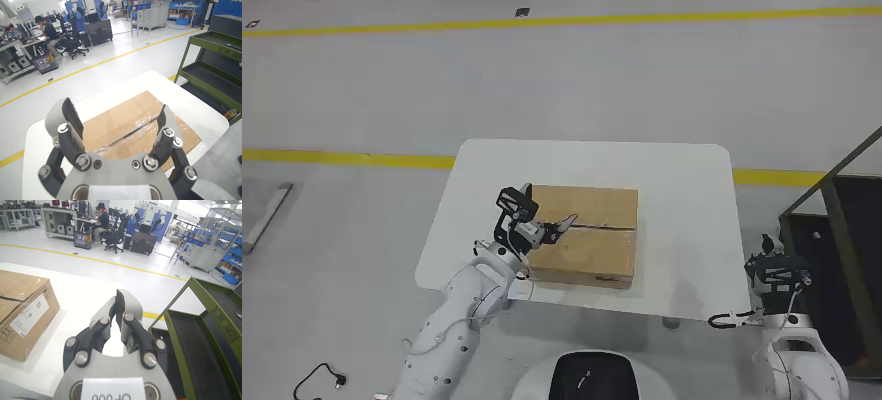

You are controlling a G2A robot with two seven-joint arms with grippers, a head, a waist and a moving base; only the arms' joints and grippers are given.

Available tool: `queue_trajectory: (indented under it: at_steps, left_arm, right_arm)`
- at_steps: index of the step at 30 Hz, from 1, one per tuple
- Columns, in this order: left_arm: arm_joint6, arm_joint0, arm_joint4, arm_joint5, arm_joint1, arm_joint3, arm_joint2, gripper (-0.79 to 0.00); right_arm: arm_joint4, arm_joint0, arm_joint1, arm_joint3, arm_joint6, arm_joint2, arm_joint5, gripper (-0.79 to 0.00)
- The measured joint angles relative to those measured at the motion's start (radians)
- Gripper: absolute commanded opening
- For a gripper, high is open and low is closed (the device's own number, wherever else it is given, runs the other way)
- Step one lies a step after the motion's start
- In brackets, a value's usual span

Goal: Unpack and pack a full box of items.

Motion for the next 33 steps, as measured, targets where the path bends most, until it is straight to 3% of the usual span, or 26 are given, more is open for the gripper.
queue_trajectory:
  at_steps: [23, 29, 33]
  left_arm:
    - [0.0, 0.0, 0.0, 0.0, 0.0, 0.0, 0.0, 0.0]
    - [0.0, 0.0, 0.0, 0.0, 0.0, 0.0, 0.0, 0.0]
    - [0.0, 0.0, 0.0, 0.0, 0.0, 0.0, 0.0, 0.0]
  right_arm:
    - [-0.053, 0.013, -0.005, -0.006, 0.013, -0.062, -0.028, -0.785]
    - [-0.102, 0.069, -0.008, 0.098, -0.057, -0.144, -0.068, -0.785]
    - [-0.025, 0.139, -0.017, 0.198, -0.073, -0.222, -0.112, -0.785]
